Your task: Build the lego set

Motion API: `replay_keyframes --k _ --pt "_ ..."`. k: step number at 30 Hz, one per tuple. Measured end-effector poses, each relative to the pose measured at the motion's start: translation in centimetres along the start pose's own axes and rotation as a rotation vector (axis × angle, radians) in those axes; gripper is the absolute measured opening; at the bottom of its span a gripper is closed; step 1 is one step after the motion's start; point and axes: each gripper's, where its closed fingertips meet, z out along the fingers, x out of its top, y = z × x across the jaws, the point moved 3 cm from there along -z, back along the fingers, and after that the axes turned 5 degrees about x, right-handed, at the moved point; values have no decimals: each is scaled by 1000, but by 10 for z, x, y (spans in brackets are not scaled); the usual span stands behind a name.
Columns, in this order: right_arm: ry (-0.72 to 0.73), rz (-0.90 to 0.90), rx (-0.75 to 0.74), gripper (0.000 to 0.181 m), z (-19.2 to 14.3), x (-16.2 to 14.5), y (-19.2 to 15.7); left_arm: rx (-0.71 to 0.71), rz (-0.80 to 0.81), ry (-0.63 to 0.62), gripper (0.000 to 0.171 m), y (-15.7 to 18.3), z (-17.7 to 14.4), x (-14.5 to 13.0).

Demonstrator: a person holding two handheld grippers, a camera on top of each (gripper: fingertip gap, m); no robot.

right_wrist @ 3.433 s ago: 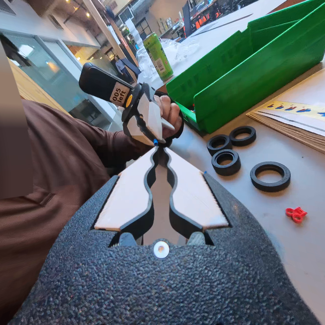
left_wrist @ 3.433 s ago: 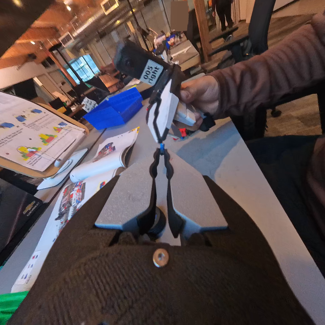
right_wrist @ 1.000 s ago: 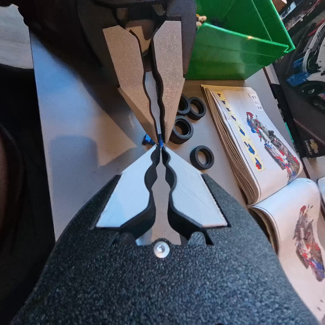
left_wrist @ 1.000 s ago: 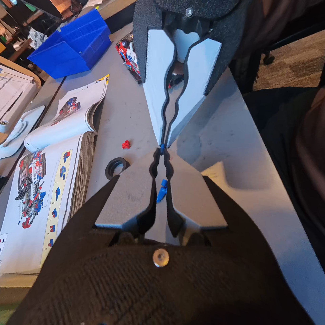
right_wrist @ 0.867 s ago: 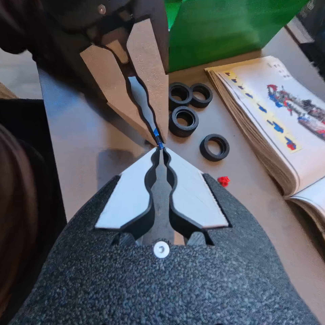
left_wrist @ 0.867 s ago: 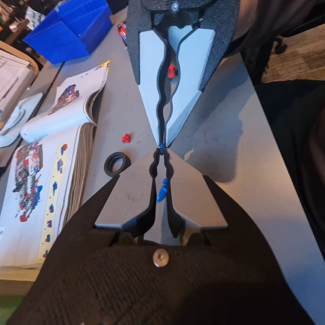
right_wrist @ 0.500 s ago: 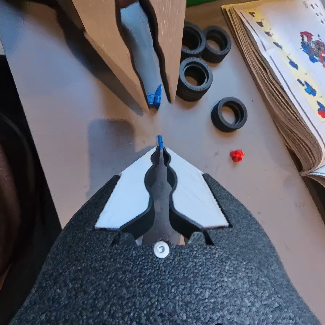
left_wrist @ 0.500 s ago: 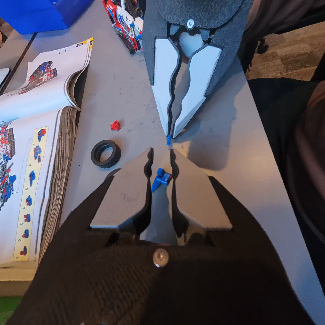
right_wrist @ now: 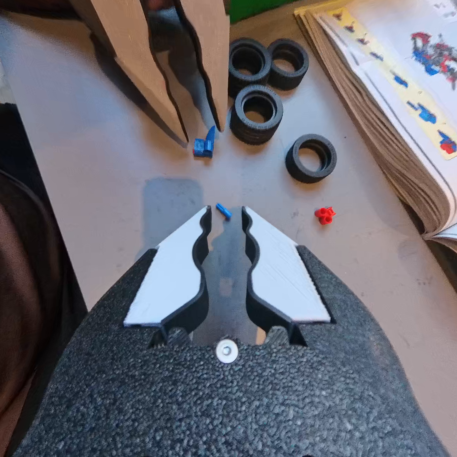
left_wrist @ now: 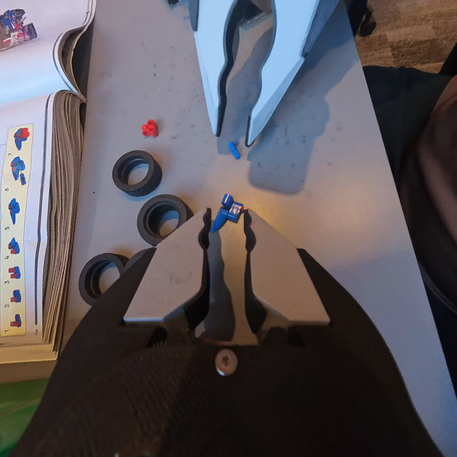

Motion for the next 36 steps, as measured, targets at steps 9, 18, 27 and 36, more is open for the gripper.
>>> replay_keyframes --k 9,18,27,36 --pt "41 -8 53 17 29 46 -11 27 9 -13 25 -2 -5 -2" --pt "22 14 76 11 41 44 -11 41 -18 -11 24 -7 -11 -5" --pt "91 21 58 7 31 44 -5 33 -37 -1 25 -8 -10 -4" --pt "451 76 108 7 -11 68 -2 33 -151 176 33 -20 -29 17"
